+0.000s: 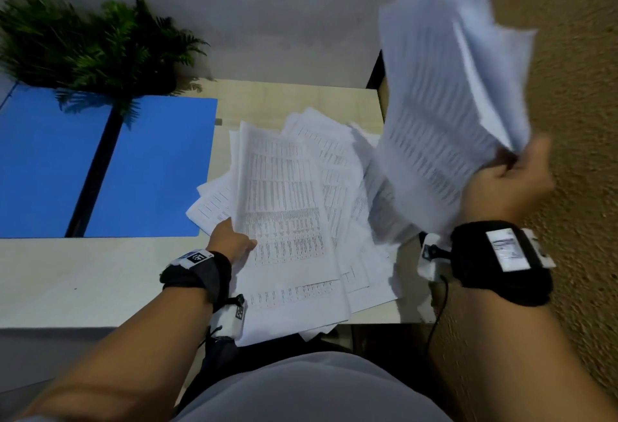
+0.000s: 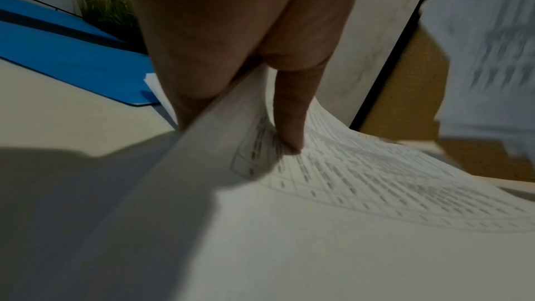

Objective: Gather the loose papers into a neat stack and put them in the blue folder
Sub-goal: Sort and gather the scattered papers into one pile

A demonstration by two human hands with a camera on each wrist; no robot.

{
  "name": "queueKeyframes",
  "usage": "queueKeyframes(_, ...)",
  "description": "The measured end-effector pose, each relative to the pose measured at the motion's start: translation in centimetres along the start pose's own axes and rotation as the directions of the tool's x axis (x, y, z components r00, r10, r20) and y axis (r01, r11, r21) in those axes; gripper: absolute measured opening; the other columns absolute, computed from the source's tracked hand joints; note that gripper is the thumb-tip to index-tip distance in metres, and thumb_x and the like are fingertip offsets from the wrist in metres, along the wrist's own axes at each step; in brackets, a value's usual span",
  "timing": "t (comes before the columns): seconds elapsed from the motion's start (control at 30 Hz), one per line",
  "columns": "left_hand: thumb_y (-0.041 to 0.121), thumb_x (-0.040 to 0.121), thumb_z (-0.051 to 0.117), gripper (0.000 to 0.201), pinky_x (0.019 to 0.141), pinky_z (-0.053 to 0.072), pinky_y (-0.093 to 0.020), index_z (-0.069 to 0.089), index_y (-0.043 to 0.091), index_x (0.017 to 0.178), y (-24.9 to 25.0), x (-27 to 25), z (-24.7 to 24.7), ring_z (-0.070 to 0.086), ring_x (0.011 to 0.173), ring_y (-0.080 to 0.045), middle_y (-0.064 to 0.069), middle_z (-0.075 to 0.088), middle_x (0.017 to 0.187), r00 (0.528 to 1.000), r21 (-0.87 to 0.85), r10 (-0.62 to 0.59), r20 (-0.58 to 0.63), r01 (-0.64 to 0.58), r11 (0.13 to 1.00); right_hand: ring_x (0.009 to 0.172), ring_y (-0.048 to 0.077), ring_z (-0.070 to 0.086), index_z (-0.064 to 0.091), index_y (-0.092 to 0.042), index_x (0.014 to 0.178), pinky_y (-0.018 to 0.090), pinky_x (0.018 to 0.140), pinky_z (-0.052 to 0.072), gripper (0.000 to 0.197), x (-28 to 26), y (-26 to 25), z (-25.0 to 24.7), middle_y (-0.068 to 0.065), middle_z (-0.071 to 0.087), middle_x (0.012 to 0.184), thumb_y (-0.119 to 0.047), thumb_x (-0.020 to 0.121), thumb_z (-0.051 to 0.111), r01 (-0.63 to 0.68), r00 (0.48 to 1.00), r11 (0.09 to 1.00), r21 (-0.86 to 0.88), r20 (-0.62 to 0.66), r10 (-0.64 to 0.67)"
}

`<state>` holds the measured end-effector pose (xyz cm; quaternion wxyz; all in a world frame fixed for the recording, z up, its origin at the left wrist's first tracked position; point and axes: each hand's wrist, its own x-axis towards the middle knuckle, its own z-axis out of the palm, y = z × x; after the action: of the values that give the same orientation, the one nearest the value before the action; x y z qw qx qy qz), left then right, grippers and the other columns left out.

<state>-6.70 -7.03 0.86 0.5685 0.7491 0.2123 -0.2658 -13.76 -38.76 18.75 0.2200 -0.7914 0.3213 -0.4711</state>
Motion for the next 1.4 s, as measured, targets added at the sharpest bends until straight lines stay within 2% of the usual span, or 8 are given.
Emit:
queueKeyframes(0.13,-0.021,0.072,0.069,0.061,0.089,0.049,-0.037,0.051,0.007,0.123,-0.7,0.3,-0.4,0.061,0.107,-0.030,-0.010,0.064,0.116,0.998,-0.069,0.053,0.023,-0.051,0.996,0.089,0.007,0.061,0.056,-0.030,0.102,0.020,0.081,0.048,0.027,1.7,-3.1,-0.8,-0.016,0.062,0.090,-0.010,0.088,0.045,0.092,0.986,0.956,0.280,-0.158,-0.049)
queueKeyframes(0.23,-0.004,0.083,0.067,0.049,0.098,0.050,-0.045,0.046,0.018,0.121,-0.9,0.5,-0.8,0.060,0.110,-0.029,-0.009,0.062,0.123,0.997,-0.090,0.077,-0.023,-0.079,0.993,0.092,0.003,0.058,0.060,-0.018,0.115,0.017,0.079,0.045,0.031,0.5,-3.4,1.3,-0.007,0.065,0.095,-0.008,0.087,0.050,-0.111,0.990,0.953,0.281,0.118,0.081)
queueKeyframes(0.53,0.044,0.103,0.031,0.054,0.111,0.031,-0.039,0.040,0.006,0.141,0.6,0.7,-1.1,0.041,0.136,-0.032,-0.013,0.045,0.147,0.998,0.169,0.060,-0.033,-0.053,0.984,0.088,0.019,0.047,0.037,-0.013,0.130,0.025,0.082,0.035,0.031,-13.5,1.5,8.3,0.005,0.046,0.103,-0.006,0.100,0.031,-0.378,0.433,0.899,-0.221,0.816,0.382)
queueKeyframes(0.67,0.041,0.102,0.036,0.049,0.116,0.027,-0.038,0.038,0.013,0.142,-0.4,0.7,-0.6,0.037,0.140,-0.027,-0.004,0.040,0.151,0.998,0.074,0.061,-0.014,-0.059,0.996,0.085,0.018,0.044,0.052,-0.005,0.093,0.023,0.071,0.034,0.013,-14.7,3.3,9.8,0.007,0.040,0.101,0.000,0.097,0.039,-0.185,0.428,0.922,-0.340,0.817,0.387)
queueKeyframes(0.83,0.030,0.094,0.061,0.062,0.111,0.037,-0.039,0.032,0.014,0.147,-0.7,0.2,0.5,0.044,0.134,-0.024,-0.001,0.046,0.143,0.993,0.137,0.102,0.053,-0.109,0.985,0.091,0.023,0.052,0.047,-0.010,0.081,0.022,0.073,0.038,0.019,-13.8,3.3,11.2,0.011,0.045,0.105,0.007,0.087,0.048,-0.023,0.237,0.936,-0.352,0.908,0.347)
queueKeyframes(1.0,0.012,0.095,0.056,0.042,0.107,0.043,-0.042,0.049,0.009,0.137,-1.3,0.7,0.2,0.055,0.123,-0.030,-0.010,0.058,0.134,0.993,0.133,0.113,-0.031,-0.108,0.985,0.120,0.030,0.051,0.046,-0.007,0.134,0.034,0.102,0.041,0.039,-14.0,4.2,12.1,0.015,0.047,0.135,-0.019,0.096,0.051,-0.425,0.485,0.869,-0.253,0.747,0.454)
queueKeyframes(1.2,0.016,0.096,0.054,0.040,0.106,0.046,-0.048,0.051,0.015,0.136,-1.6,0.5,-0.5,0.060,0.119,-0.028,-0.007,0.063,0.129,0.993,0.013,0.116,0.037,-0.116,0.993,0.112,0.029,0.059,0.057,-0.008,0.120,0.029,0.091,0.046,0.038,-13.2,6.6,12.7,0.011,0.058,0.123,-0.027,0.088,0.065,-0.622,0.316,0.726,-0.295,0.753,0.577)
queueKeyframes(1.4,0.017,0.086,0.064,0.033,0.100,0.050,-0.053,0.062,0.021,0.119,-2.5,1.0,-0.5,0.065,0.112,-0.030,-0.007,0.069,0.120,0.995,-0.134,0.094,0.016,-0.091,0.987,0.100,0.018,0.057,0.055,-0.011,0.106,0.034,0.102,0.043,0.015,-13.1,5.6,12.0,0.002,0.065,0.103,-0.008,0.092,0.056,-0.754,0.493,0.657,-0.021,0.643,0.586)
